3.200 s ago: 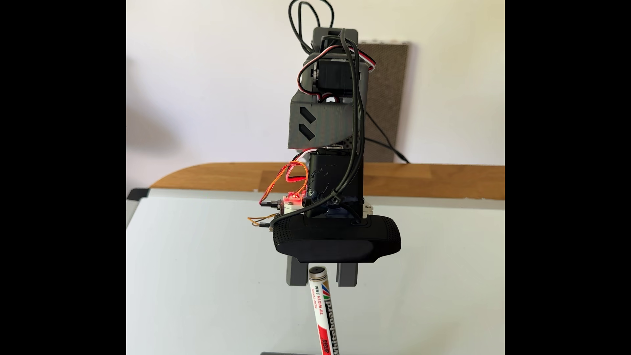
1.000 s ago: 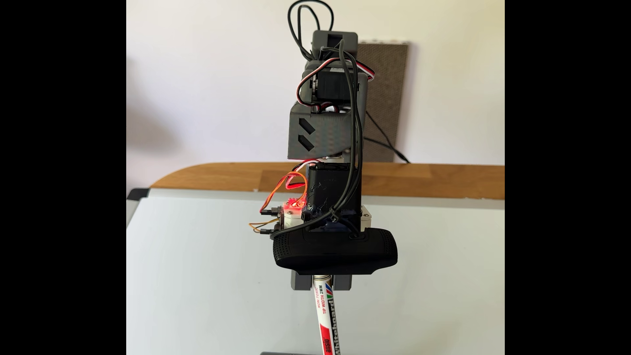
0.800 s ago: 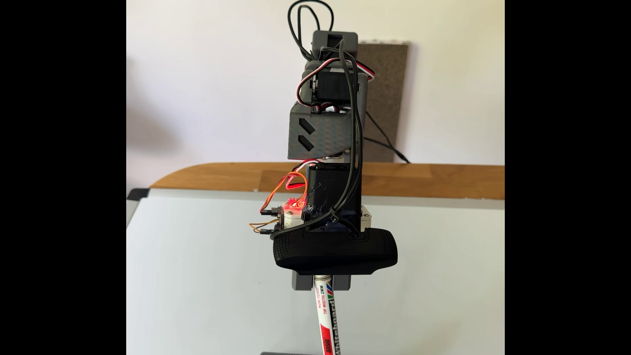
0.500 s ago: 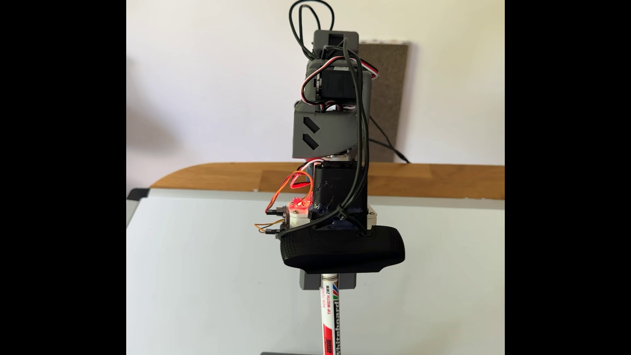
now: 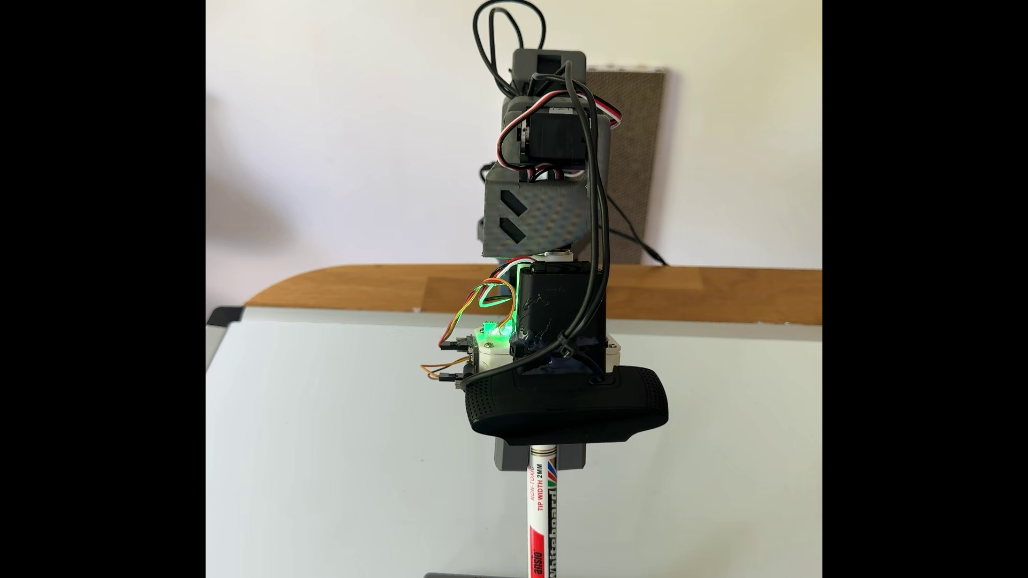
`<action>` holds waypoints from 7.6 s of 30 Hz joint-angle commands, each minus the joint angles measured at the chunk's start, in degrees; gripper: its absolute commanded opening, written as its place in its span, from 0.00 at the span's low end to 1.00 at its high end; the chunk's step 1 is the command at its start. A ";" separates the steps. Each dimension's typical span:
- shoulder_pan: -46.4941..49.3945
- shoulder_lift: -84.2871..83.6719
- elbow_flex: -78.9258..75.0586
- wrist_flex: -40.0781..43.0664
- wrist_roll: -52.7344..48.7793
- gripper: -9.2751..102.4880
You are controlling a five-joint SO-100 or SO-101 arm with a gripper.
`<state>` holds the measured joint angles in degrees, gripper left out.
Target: Draw a face
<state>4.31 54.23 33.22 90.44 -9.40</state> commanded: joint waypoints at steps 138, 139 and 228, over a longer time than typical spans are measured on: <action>-9.40 38.50 29.00 7.03 0.26 0.08; -8.17 38.94 29.00 7.21 0.44 0.08; 4.31 27.07 35.24 9.67 -72.25 0.08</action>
<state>8.70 79.80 68.64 98.79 -82.27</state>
